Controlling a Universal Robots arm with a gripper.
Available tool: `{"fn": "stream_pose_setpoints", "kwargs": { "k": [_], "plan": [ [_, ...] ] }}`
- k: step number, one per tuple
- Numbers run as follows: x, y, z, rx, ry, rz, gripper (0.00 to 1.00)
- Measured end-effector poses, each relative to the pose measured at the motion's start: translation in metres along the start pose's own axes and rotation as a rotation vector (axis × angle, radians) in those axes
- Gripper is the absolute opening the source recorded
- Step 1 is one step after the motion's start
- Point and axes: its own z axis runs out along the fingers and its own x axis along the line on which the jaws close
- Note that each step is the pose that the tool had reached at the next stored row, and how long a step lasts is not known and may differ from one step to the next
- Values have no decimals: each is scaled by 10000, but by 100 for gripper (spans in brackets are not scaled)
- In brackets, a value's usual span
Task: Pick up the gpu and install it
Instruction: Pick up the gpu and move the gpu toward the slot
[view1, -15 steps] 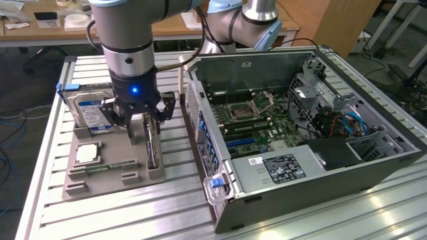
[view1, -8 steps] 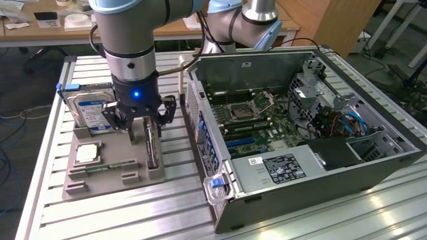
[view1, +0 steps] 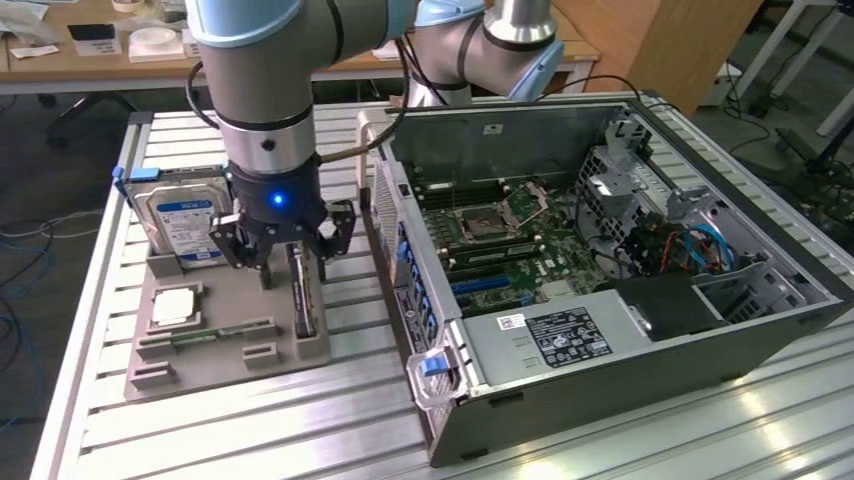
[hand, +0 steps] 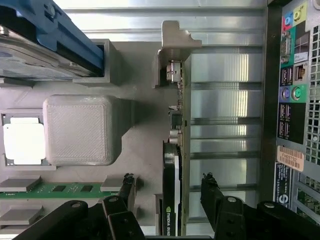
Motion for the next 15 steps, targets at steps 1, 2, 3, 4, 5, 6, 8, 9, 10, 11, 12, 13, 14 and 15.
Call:
{"fn": "stream_pose_setpoints", "kwargs": {
  "k": [1, 2, 3, 4, 5, 6, 8, 9, 10, 11, 12, 13, 14, 15],
  "plan": [
    [-2, 1, 18, 3, -1, 0, 65],
    [-4, 3, 36, 8, -1, -1, 65],
    [-4, 9, 55, 14, 0, 0, 65],
    [-5, 15, 73, 17, 0, 0, 65],
    [-5, 21, 90, 20, 0, 0, 65],
    [-7, 24, 108, 22, -1, -1, 65],
    [-10, 32, 144, 24, -1, -1, 65],
    [-12, 36, 160, 24, -1, 0, 65],
    [-13, 40, 174, 24, -1, 0, 65],
    [-15, 42, 182, 25, 0, -1, 65],
    [-15, 42, 183, 26, 3, -1, 65],
    [-15, 43, 183, 25, 3, 0, 65],
    [-15, 43, 183, 25, 3, 0, 65],
    [-15, 43, 183, 26, 3, 0, 65]
  ]
}}
